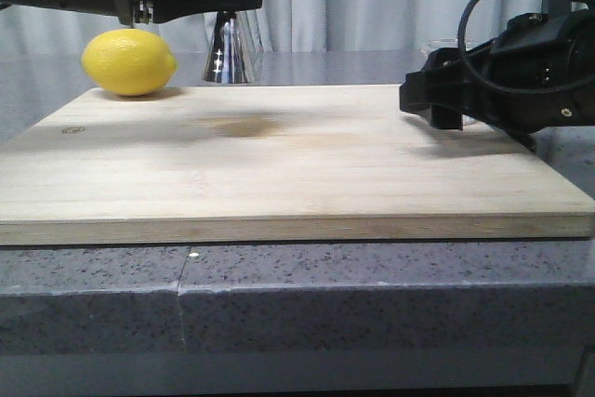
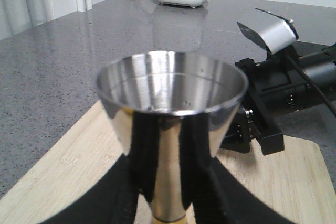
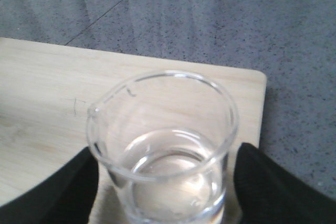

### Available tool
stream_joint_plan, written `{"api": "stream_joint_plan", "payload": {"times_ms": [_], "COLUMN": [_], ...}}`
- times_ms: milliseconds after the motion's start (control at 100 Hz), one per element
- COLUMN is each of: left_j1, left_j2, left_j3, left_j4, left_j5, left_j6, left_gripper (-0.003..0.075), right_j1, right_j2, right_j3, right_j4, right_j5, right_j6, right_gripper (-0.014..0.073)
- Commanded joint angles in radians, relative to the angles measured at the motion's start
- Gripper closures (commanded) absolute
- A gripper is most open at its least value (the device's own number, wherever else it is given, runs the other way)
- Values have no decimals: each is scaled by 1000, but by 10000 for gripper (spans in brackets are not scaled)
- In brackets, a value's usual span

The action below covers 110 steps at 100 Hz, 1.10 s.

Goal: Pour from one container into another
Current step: 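Lift the beaker and carry it over the held jigger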

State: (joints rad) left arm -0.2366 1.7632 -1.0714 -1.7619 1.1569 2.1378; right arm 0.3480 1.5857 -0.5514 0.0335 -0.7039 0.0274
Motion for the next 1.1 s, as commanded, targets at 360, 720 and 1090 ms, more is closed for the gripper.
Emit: {"api": "stream_joint_plan", "payload": {"times_ms": [360,720,1090], "left_j1": [-6,-6,-6], "left_j2": [-49,-49,-49], "left_j3": [-29,-29,-29], "left_j4": [-78,-78,-78], "left_j5": [112,112,112], "left_j6": [-7,-7,-7], "left_gripper": [552,552,552], "right_j1": [-6,-6,20], "right_j2": [-31,-116,-226], "right_j3": [-25,-42,-317], "right_j4": [-12,-49,-132], "right_j5": [-89,-54,516], "right_j6": [-12,-12,-12], "right_gripper": [297,297,297]}}
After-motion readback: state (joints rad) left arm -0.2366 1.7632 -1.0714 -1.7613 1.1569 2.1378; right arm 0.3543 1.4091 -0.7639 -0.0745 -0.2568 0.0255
